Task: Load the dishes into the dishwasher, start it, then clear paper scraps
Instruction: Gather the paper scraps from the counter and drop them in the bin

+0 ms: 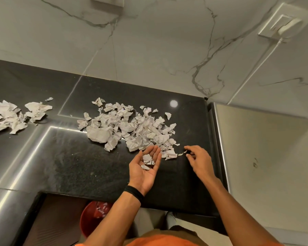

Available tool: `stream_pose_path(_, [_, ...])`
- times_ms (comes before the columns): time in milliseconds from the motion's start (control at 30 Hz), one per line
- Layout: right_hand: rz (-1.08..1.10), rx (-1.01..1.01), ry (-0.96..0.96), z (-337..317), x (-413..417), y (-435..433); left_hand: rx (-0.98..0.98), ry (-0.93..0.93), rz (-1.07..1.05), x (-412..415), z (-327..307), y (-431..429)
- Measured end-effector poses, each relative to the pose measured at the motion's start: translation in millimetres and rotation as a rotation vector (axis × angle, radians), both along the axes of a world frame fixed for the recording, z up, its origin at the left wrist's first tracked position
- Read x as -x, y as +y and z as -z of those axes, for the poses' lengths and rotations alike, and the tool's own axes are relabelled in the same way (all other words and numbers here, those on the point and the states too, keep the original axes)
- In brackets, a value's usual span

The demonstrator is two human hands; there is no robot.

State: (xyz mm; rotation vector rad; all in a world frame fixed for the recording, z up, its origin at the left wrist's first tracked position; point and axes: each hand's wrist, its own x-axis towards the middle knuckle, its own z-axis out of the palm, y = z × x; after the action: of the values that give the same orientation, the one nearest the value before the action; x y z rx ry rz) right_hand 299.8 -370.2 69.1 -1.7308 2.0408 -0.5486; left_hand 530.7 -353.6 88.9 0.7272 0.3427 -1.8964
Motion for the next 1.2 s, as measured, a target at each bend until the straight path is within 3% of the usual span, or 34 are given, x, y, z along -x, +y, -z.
stream_pose_path(167, [-0.147, 0.062, 0.162, 0.6, 6.6, -7.6, -0.012, -0.031, -0.01, 14.1, -0.7, 0.3])
stream_pose_path(300, [-0.193, 0.052, 0.172, 2.0, 10.0, -10.9, -0.024, -0.059, -0.017, 28.4, -0.6, -2.5])
stream_pose_path(400, [-0.026, 0.057, -0.195, -11.4, 4.2, -4.9, -0.017, -0.073, -0.019, 40.3, -2.4, -5.1])
stream_pose_path(467, [-0.027, 0.105, -0.435, -28.9, -7.5, 4.7, -0.007, -0.068, -0.028, 47.3, -2.3, -7.3])
stream_pose_path(600, [-0.22, 0.061, -0.557, -52.8, -34.4, 22.4, 0.027, -0.088, -0.031, 63.3, 0.5, -10.0])
stream_pose_path(800, [-0.156, 0.103, -0.675, -49.9, -21.0, 11.9, 0.029, -0.051, -0.055, 72.3, 0.0, -9.2])
stream_pose_path(933, [-0.031, 0.13, -0.507, -27.6, 10.5, -6.7, 0.008, -0.007, -0.092, 71.8, 1.2, -7.7])
stream_pose_path(1067, [-0.189, 0.012, -0.24, -2.0, 29.4, -19.3, -0.009, -0.007, -0.136, 69.0, 0.2, -6.6])
stream_pose_path(1200, [-0.366, 0.017, 0.05, 9.8, 27.5, -22.5, -0.028, -0.023, -0.163, 66.1, 1.1, -6.5])
